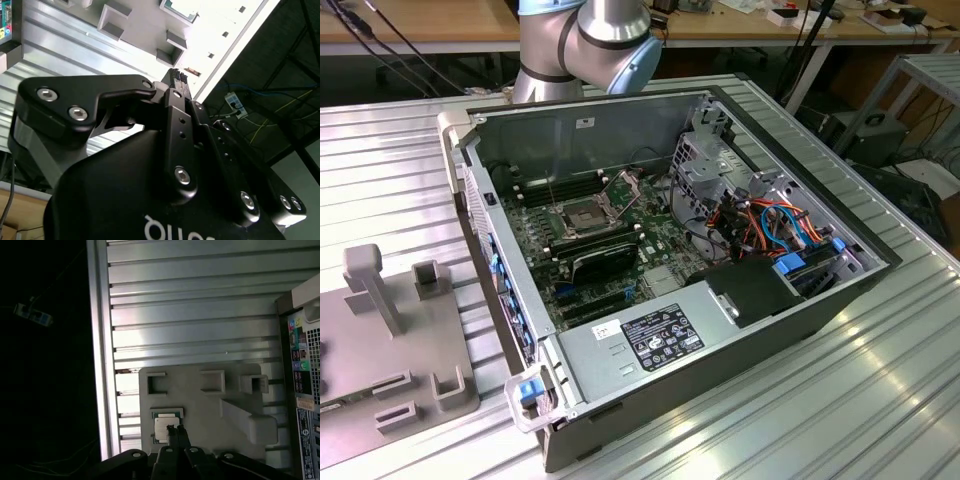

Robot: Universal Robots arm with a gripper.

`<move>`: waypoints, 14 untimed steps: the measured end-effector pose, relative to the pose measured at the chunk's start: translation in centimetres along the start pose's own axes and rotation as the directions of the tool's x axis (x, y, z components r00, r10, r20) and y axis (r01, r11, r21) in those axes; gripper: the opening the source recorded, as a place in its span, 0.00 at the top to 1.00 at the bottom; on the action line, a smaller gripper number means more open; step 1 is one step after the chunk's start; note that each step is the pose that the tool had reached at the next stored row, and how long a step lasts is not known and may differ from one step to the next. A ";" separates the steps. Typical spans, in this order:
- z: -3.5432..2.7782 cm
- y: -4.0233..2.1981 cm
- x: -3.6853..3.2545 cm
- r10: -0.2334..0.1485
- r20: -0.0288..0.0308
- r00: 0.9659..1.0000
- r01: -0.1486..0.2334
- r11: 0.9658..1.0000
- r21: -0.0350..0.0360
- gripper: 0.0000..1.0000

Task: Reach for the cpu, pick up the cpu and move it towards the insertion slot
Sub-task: 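Reach for the cpu, then pick up the cpu and move it towards the insertion slot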

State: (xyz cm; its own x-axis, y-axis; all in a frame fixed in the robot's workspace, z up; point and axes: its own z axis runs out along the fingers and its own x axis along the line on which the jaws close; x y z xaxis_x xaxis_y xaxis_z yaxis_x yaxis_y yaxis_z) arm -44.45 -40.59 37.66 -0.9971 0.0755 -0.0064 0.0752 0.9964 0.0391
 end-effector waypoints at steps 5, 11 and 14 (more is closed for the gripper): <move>0.02 -0.07 0.45 0.000 0.000 1.000 0.000 1.000 -0.001 0.89; 0.02 -0.06 0.46 0.000 0.000 1.000 0.000 1.000 -0.001 0.89; 0.02 -0.06 0.46 0.000 0.000 1.000 0.000 1.000 -0.001 0.89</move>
State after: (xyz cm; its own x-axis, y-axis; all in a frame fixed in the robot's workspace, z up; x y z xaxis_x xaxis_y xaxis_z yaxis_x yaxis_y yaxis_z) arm -44.92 -40.61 37.64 -0.9971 0.0753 -0.0061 0.0750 0.9964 0.0404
